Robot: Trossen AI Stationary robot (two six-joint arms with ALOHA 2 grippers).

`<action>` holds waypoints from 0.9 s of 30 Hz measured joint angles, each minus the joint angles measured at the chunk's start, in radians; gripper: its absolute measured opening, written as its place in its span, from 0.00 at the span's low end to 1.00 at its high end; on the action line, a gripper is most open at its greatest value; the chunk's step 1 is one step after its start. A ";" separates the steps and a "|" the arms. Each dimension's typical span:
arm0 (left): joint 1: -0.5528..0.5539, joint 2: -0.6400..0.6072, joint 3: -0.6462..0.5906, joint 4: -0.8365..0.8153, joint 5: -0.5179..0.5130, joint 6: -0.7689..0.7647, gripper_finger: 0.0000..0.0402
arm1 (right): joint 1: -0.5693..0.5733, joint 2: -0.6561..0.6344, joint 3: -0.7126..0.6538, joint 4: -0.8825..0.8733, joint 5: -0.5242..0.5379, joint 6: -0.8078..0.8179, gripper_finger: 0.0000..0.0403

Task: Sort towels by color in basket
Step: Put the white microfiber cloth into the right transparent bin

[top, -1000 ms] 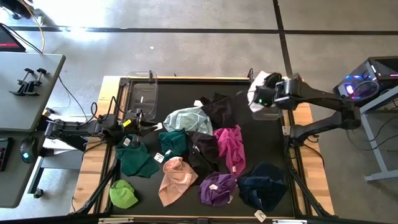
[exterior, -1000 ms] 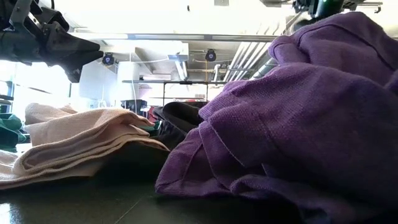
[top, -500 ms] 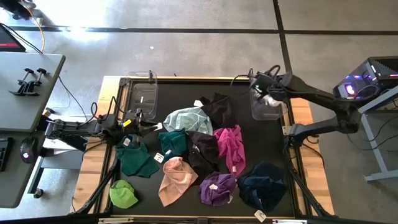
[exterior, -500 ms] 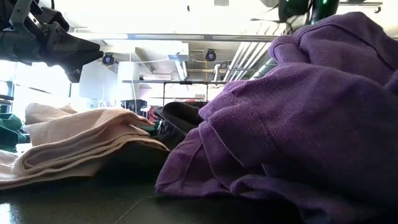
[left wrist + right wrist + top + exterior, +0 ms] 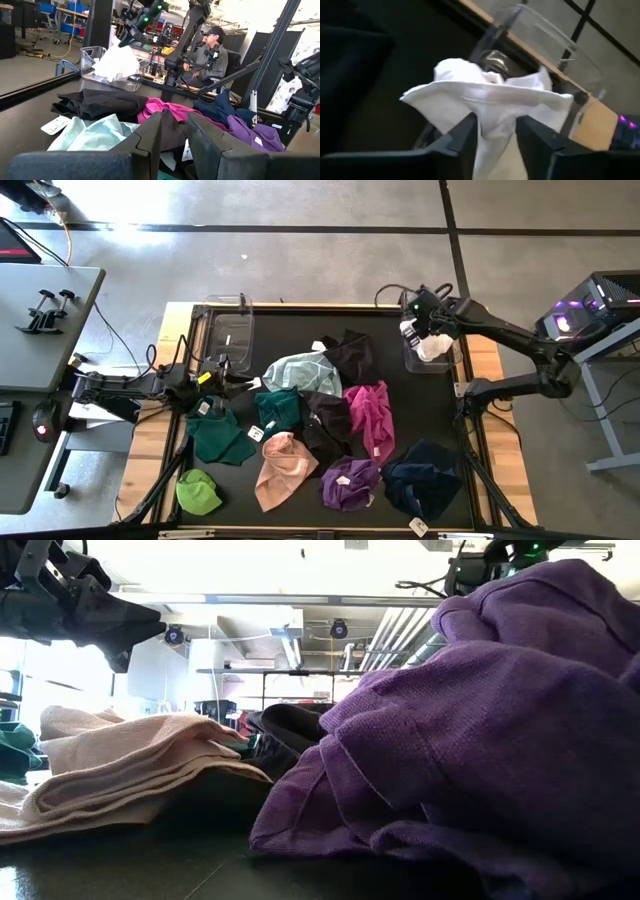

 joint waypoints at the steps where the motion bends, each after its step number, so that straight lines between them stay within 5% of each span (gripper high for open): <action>1: 0.000 0.000 0.000 0.000 0.000 0.000 0.19 | -0.018 0.000 0.003 -0.004 0.000 0.000 0.37; 5: 0.000 0.000 0.000 0.000 0.000 0.000 0.19 | -0.081 0.000 0.005 -0.049 -0.007 0.021 0.47; 10: 0.000 0.000 0.000 0.000 0.000 0.000 0.19 | -0.116 -0.002 0.005 -0.112 -0.008 0.051 0.47; 15: 0.000 0.000 0.000 0.000 0.000 0.000 0.19 | -0.116 -0.002 0.005 -0.133 0.000 0.078 0.35; 22: 0.000 0.000 0.000 0.000 -0.012 -0.001 0.19 | -0.102 -0.001 0.005 -0.056 0.003 0.049 0.04; 27: 0.000 0.000 0.000 0.000 -0.014 -0.002 0.19 | -0.124 0.046 -0.031 0.038 -0.035 0.009 0.04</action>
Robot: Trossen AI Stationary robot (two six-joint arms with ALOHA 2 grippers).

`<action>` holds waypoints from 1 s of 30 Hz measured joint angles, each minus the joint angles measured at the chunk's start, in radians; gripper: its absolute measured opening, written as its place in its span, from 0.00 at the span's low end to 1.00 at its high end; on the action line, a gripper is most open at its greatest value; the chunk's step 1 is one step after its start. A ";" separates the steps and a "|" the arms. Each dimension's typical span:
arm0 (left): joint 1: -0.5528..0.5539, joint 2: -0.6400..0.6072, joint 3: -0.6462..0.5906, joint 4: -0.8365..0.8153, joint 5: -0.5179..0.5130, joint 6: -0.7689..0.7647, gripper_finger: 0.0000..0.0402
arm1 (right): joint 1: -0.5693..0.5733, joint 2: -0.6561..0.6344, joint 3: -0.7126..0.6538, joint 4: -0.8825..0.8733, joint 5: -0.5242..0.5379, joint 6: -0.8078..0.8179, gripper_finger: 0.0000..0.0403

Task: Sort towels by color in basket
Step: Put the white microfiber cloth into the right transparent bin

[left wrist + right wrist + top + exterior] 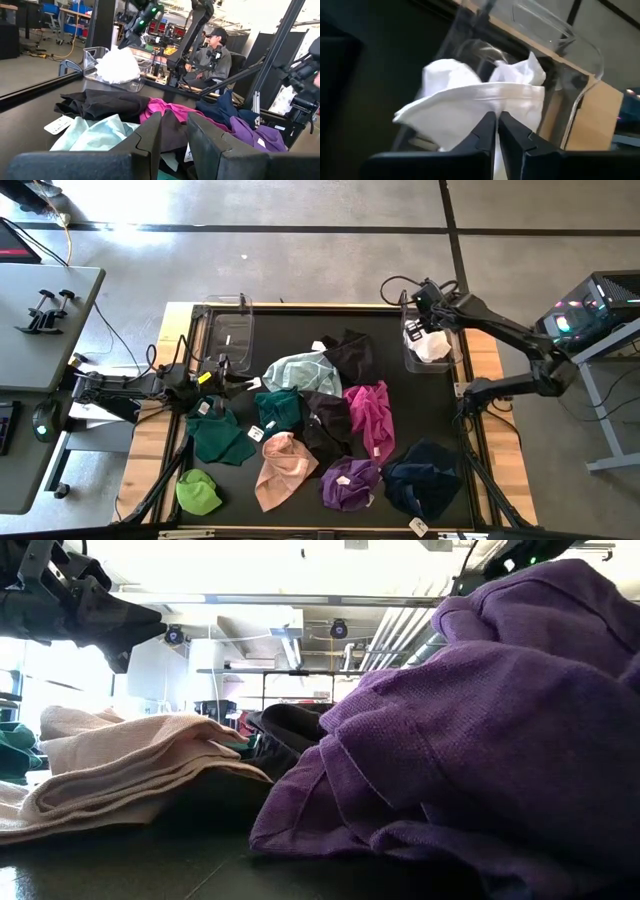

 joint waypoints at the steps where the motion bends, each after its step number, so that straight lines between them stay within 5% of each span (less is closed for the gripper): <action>1: 0.000 0.000 0.000 0.000 0.000 -0.006 0.19 | -0.007 0.015 -0.010 0.013 0.008 -0.002 0.03; 14: 0.000 0.000 0.000 0.000 0.001 -0.014 0.19 | -0.033 0.208 -0.076 0.184 -0.047 -0.141 0.11; 23: 0.000 0.000 0.000 0.000 0.001 -0.015 0.19 | -0.022 0.046 0.044 -0.017 -0.061 -0.106 0.38; 30: 0.000 0.000 0.000 0.000 -0.007 -0.015 0.19 | 0.011 -0.075 0.037 -0.022 -0.128 -0.013 0.39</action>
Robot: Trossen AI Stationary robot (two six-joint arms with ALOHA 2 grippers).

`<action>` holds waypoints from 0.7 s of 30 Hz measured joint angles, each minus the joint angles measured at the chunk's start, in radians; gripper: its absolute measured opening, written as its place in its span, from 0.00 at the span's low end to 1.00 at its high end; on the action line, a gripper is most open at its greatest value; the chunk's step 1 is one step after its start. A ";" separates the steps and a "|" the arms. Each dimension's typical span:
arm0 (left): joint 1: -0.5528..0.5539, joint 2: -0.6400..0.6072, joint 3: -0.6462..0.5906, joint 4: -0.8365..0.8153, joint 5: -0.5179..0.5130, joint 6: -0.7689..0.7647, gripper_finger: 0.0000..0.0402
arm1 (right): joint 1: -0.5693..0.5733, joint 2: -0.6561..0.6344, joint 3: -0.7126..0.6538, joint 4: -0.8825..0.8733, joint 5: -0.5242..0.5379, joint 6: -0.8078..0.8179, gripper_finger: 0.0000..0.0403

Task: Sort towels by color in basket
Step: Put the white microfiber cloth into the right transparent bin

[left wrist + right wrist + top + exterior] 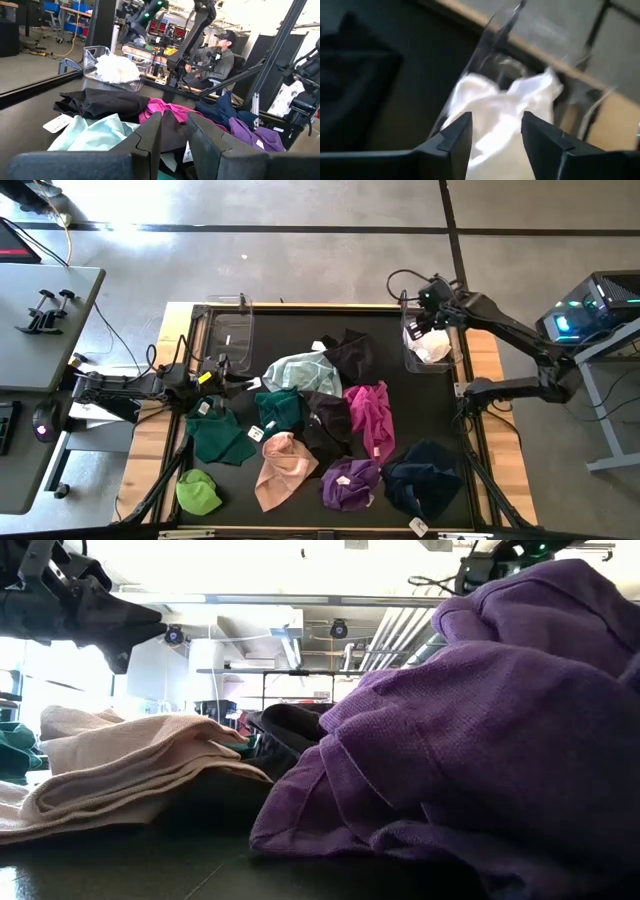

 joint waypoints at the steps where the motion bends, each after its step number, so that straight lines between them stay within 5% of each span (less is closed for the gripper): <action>1: 0.000 0.000 0.000 0.000 -0.006 0.000 0.19 | -0.001 0.003 -0.011 -0.007 -0.008 0.010 0.37; 13: 0.000 0.000 0.000 0.001 -0.016 -0.019 0.19 | -0.085 0.271 -0.160 0.131 -0.052 -0.020 0.12; 21: 0.000 0.000 0.000 0.001 -0.016 -0.028 0.19 | -0.084 0.305 -0.160 0.142 -0.050 -0.083 0.18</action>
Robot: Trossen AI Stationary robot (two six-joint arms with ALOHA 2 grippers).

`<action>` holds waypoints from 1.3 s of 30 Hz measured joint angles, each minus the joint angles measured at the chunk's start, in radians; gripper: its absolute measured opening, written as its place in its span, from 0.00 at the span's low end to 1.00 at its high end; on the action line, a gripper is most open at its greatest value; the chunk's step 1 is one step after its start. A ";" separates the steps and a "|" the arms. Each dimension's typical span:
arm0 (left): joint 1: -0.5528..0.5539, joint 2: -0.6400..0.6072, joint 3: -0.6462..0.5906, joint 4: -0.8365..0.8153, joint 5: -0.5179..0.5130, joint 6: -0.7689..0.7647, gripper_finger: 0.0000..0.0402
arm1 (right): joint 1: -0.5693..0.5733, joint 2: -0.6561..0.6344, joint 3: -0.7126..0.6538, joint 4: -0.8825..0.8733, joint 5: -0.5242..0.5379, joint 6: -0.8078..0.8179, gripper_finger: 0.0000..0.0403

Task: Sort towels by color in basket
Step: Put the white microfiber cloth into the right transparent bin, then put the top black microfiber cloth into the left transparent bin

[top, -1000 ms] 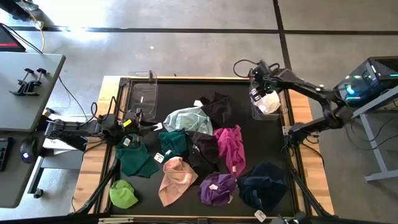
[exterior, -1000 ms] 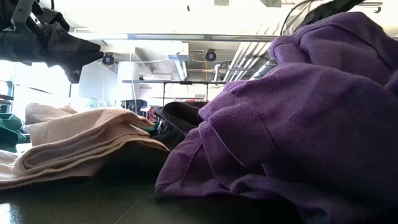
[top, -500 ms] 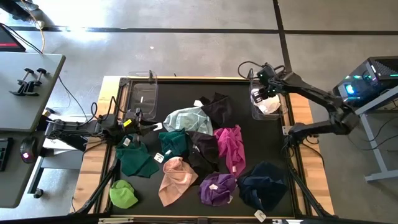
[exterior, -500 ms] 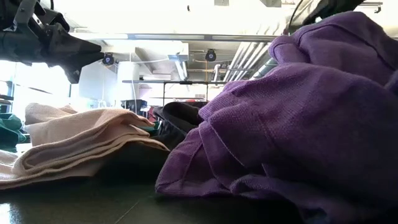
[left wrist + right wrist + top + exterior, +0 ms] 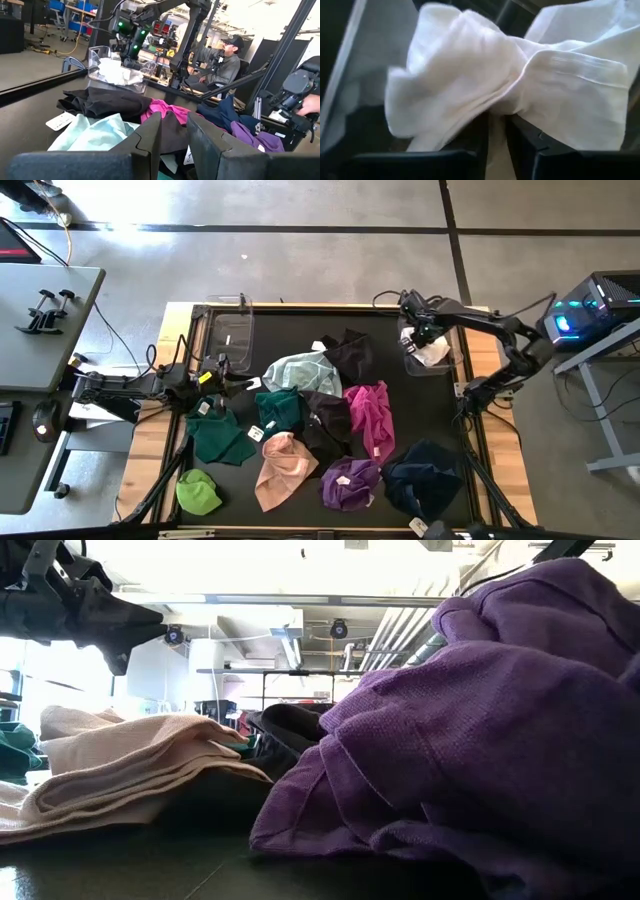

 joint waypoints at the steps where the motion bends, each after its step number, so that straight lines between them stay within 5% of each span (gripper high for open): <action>1: 0.000 0.000 0.000 0.000 0.000 0.000 0.19 | 0.000 -0.019 0.001 -0.017 0.000 -0.006 0.20; 12: 0.000 0.000 0.000 0.096 0.000 0.042 0.19 | 0.047 -0.396 0.106 -0.120 0.012 0.044 0.39; 21: 0.000 0.079 0.001 0.324 0.000 0.200 0.19 | 0.360 -0.726 -0.018 0.059 0.007 0.166 0.39; 30: 0.001 0.411 0.095 0.446 -0.066 0.196 0.19 | 0.752 -0.793 -0.282 0.441 0.025 0.247 0.39; 39: 0.052 0.895 0.450 0.273 -0.103 0.251 0.19 | 0.928 -0.760 -0.336 0.443 0.148 0.339 0.39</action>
